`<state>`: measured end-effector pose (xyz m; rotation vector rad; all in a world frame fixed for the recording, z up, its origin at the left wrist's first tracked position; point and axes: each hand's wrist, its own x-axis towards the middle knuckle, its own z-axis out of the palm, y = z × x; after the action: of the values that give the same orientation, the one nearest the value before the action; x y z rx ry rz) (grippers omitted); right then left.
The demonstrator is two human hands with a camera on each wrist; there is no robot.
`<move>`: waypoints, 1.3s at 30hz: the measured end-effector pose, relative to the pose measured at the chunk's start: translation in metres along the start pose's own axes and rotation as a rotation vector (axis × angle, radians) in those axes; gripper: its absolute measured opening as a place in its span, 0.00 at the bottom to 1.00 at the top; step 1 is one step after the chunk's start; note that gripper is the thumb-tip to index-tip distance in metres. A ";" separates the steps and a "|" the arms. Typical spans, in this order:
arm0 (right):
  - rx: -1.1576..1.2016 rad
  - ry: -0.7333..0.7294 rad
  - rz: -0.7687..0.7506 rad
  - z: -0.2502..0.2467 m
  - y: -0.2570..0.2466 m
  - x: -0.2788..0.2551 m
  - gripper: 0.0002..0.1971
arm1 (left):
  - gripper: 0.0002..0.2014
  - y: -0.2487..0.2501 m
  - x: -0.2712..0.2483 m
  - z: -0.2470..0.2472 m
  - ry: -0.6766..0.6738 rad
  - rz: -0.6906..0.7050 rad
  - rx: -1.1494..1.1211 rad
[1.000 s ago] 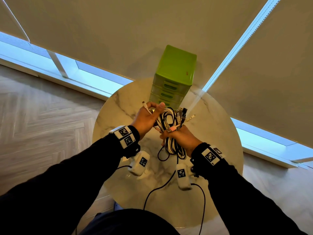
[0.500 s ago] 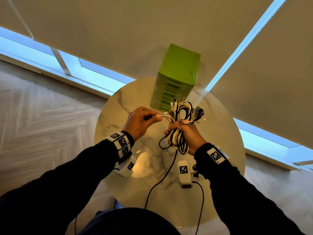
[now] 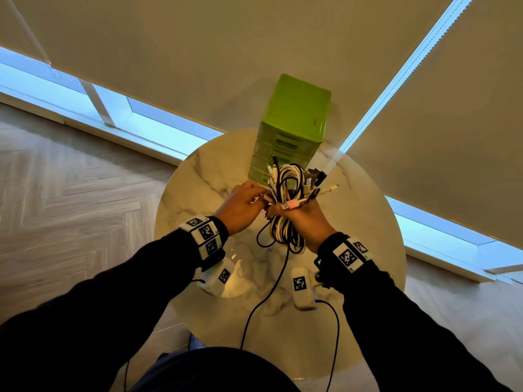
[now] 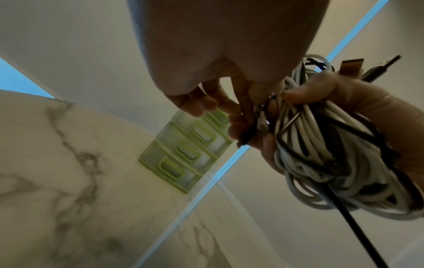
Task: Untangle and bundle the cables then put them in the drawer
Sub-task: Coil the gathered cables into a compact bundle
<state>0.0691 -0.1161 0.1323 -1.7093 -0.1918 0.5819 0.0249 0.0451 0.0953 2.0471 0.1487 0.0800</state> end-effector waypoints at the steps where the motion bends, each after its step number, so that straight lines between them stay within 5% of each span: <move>1: 0.001 -0.019 0.010 -0.002 -0.001 0.000 0.07 | 0.09 -0.002 0.000 -0.001 -0.008 0.019 -0.005; 6: 0.244 -0.149 0.184 -0.003 -0.011 -0.003 0.07 | 0.09 -0.008 -0.002 -0.010 0.004 0.125 0.317; 9: 0.228 -0.156 0.198 -0.001 -0.009 -0.004 0.12 | 0.09 -0.013 -0.001 -0.013 -0.047 0.111 0.328; 11: 0.261 -0.126 0.215 0.000 -0.007 -0.004 0.12 | 0.08 -0.013 0.000 -0.012 -0.023 0.081 0.094; 14: 0.305 -0.079 0.215 0.004 -0.005 -0.001 0.09 | 0.07 -0.001 -0.004 -0.007 -0.008 -0.150 -0.378; 17: 0.303 -0.009 0.171 0.005 -0.007 0.004 0.05 | 0.19 0.004 -0.021 0.007 -0.193 -0.374 -0.635; 20: 0.320 0.055 0.147 -0.006 -0.015 0.011 0.02 | 0.32 0.002 -0.046 0.026 -0.473 -0.510 -0.663; 26: 0.359 -0.031 0.149 -0.030 -0.024 0.013 0.09 | 0.24 -0.002 -0.063 0.019 -0.631 -0.378 -0.596; 34: 0.200 -0.220 0.189 -0.045 -0.035 0.000 0.05 | 0.26 -0.026 -0.052 -0.034 -0.265 -0.290 -0.232; 39: -0.039 -0.336 0.211 -0.038 -0.040 -0.009 0.05 | 0.28 -0.036 -0.037 -0.053 0.077 -0.289 -0.097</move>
<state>0.0865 -0.1439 0.1775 -1.6716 -0.2643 1.0290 -0.0206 0.1029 0.0885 1.9068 0.4779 -0.0137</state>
